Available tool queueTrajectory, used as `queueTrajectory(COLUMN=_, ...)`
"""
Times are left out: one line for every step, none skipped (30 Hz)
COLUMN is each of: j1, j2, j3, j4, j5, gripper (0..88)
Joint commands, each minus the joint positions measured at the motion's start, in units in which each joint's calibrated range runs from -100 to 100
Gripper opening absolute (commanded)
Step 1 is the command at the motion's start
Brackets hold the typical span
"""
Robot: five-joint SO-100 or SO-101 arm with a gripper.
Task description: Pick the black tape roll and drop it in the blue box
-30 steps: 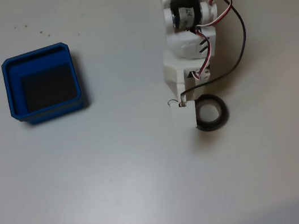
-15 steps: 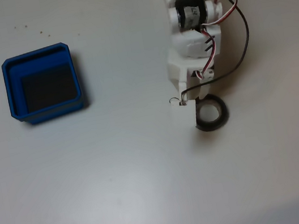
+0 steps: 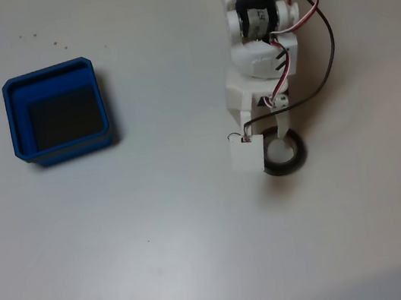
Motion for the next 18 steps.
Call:
queueTrajectory(j1=0.8, j2=-0.17, j3=-4.27, j4=-0.91, j5=-2.12, gripper=19.6)
queueTrajectory(j1=0.8, j2=0.16, j3=-4.27, j4=-0.91, j5=-3.52, gripper=19.6)
queueTrajectory(j1=0.9, j2=0.33, j3=-4.27, j4=-0.91, j5=-5.01, gripper=19.6)
queueTrajectory(j1=0.9, j2=0.41, j3=-4.27, j4=-0.91, j5=-6.06, gripper=19.6)
queueTrajectory(j1=0.9, j2=0.41, j3=-4.27, j4=-0.91, j5=-6.85, gripper=19.6)
queueTrajectory(j1=0.9, j2=0.41, j3=-4.27, j4=-0.91, j5=-7.37, gripper=19.6)
queueTrajectory(j1=0.9, j2=0.41, j3=-4.27, j4=-0.91, j5=-7.55, gripper=19.6)
queueTrajectory(j1=0.9, j2=0.41, j3=-4.27, j4=-0.91, j5=-7.55, gripper=19.6)
queueTrajectory(j1=0.9, j2=0.41, j3=-4.27, j4=-0.91, j5=-7.64, gripper=19.6)
queueTrajectory(j1=0.99, j2=0.41, j3=-4.27, j4=-0.91, j5=-7.64, gripper=19.6)
queueTrajectory(j1=0.99, j2=0.41, j3=-4.27, j4=-0.91, j5=-7.64, gripper=19.6)
queueTrajectory(j1=0.99, j2=0.41, j3=-4.27, j4=-0.91, j5=-7.72, gripper=19.6)
queueTrajectory(j1=0.99, j2=0.5, j3=-4.27, j4=-0.91, j5=-7.72, gripper=19.6)
queueTrajectory(j1=1.09, j2=0.5, j3=-4.27, j4=-0.91, j5=-7.72, gripper=19.6)
queueTrajectory(j1=1.48, j2=0.5, j3=-4.27, j4=-0.91, j5=-7.72, gripper=19.6)
queueTrajectory(j1=1.87, j2=0.5, j3=-4.18, j4=-0.91, j5=-7.72, gripper=19.6)
queueTrajectory(j1=2.07, j2=0.5, j3=-4.18, j4=-0.91, j5=-7.72, gripper=19.6)
queueTrajectory(j1=2.17, j2=0.5, j3=-4.18, j4=-0.91, j5=-7.9, gripper=19.6)
